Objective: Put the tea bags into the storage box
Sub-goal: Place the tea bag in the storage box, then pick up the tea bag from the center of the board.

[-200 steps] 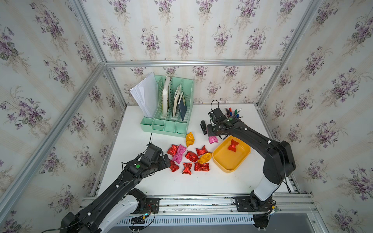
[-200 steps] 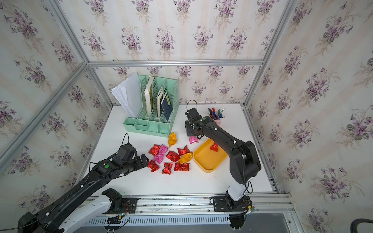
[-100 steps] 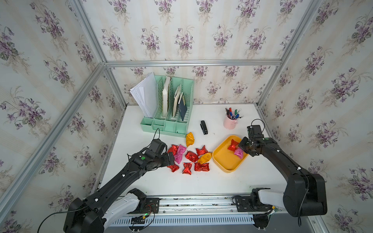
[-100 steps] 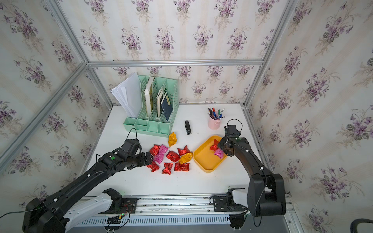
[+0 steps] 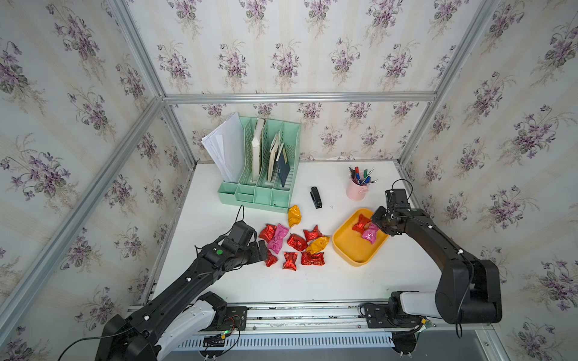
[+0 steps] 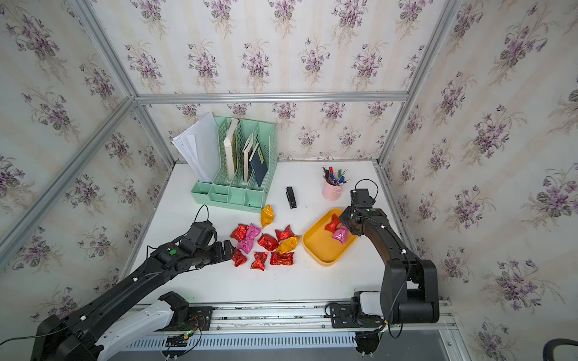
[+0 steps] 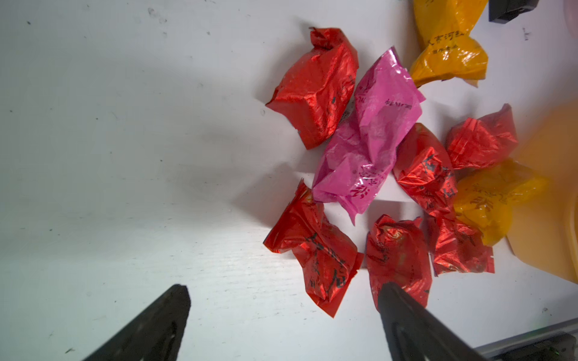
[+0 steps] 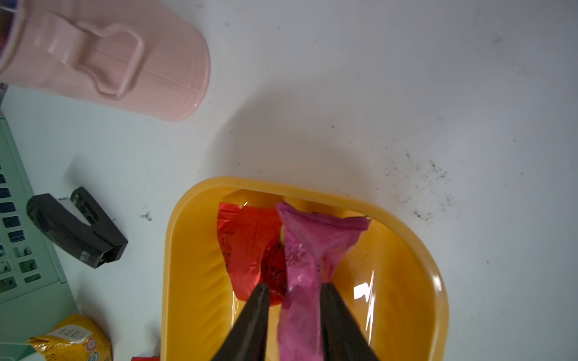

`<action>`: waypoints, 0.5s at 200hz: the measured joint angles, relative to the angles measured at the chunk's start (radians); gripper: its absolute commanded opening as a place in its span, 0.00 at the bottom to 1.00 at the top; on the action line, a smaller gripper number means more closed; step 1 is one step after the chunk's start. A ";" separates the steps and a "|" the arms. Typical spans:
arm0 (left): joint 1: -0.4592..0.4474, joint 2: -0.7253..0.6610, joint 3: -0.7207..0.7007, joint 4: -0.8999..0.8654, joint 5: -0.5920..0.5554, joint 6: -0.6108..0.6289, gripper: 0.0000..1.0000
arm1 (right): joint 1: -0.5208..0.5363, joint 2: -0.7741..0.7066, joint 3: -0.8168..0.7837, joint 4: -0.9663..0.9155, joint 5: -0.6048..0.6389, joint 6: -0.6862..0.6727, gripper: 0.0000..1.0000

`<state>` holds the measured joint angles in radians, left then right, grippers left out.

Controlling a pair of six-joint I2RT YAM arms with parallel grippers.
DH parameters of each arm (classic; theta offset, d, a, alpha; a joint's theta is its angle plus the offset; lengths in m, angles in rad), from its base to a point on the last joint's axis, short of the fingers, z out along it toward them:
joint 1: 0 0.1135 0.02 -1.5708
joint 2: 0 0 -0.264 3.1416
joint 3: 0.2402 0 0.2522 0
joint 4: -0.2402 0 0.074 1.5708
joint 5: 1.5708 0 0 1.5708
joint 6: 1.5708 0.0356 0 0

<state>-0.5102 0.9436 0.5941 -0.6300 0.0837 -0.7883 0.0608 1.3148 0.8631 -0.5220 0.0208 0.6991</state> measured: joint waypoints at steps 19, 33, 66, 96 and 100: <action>0.000 0.038 0.005 0.031 -0.003 -0.008 0.99 | 0.073 -0.076 0.000 -0.024 0.005 -0.019 0.66; 0.000 0.079 0.027 0.047 -0.003 -0.008 0.99 | 0.156 -0.112 0.005 -0.043 0.013 -0.013 0.66; 0.000 0.170 0.088 0.095 -0.003 -0.003 0.99 | 0.391 -0.113 0.012 -0.056 -0.013 0.060 0.67; 0.000 0.210 0.108 0.118 0.006 0.003 0.99 | 0.603 -0.067 0.004 -0.017 -0.087 0.149 0.89; 0.000 0.210 0.108 0.119 0.008 0.004 0.99 | 0.623 -0.061 0.001 -0.008 -0.098 0.161 0.91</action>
<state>-0.5098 1.1534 0.7021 -0.5114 0.0917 -0.7841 0.6842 1.2541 0.8642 -0.5297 -0.0772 0.8604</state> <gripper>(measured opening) 0.988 0.835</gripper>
